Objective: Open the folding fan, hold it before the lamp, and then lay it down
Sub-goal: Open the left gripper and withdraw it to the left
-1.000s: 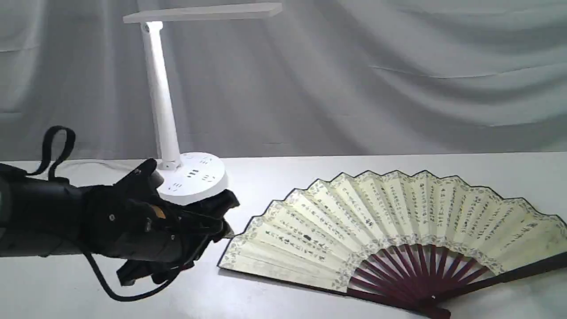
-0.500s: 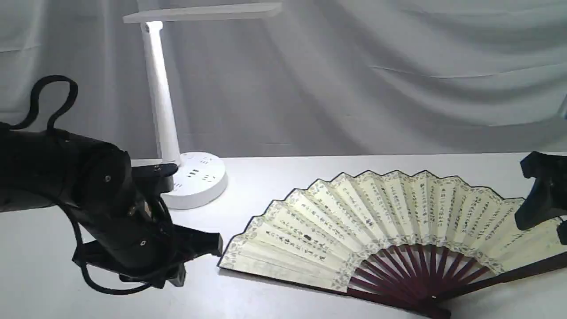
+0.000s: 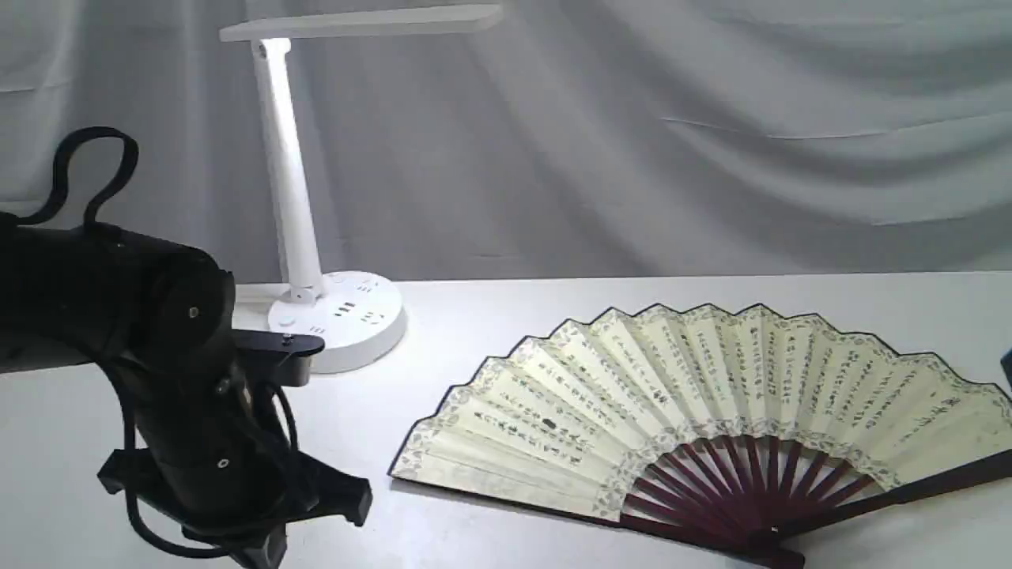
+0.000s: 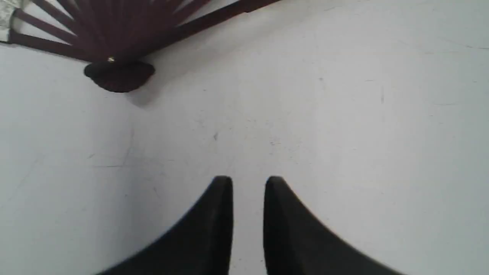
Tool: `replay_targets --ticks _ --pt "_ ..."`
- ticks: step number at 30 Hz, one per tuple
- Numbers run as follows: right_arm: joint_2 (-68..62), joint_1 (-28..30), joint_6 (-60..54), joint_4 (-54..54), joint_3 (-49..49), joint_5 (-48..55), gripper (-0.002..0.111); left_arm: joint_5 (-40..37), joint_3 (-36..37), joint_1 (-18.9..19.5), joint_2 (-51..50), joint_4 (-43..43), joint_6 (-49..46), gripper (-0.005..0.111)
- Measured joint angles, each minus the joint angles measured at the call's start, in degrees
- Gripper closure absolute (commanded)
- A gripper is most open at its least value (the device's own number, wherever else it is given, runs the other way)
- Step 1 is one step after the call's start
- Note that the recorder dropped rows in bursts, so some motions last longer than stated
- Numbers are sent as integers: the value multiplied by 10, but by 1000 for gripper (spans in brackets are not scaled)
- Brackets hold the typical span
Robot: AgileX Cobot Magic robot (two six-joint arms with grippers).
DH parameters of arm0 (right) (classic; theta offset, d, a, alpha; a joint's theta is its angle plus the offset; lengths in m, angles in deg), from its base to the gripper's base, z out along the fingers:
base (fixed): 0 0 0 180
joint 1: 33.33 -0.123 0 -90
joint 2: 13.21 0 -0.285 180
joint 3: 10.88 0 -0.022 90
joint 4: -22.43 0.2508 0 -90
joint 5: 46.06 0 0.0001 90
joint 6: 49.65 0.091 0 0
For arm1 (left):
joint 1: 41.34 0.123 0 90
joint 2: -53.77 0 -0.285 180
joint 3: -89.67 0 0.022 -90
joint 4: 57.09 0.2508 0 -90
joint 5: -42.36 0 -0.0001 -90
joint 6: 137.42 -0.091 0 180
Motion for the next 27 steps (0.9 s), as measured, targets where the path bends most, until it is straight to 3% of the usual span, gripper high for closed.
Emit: replay_targets --ticks 5,9,19,27 --pt "31 0 -3 -13 22 -36 106 2 0 14 1 -20 -22 107" --pt "32 0 -23 5 35 -63 106 2 0 61 22 -71 -54 107" --pt "32 -48 -95 59 42 -131 106 -38 0 157 119 -73 -77 107" --pt "12 -50 -23 15 42 -149 106 -84 -1 175 143 23 -97 107"
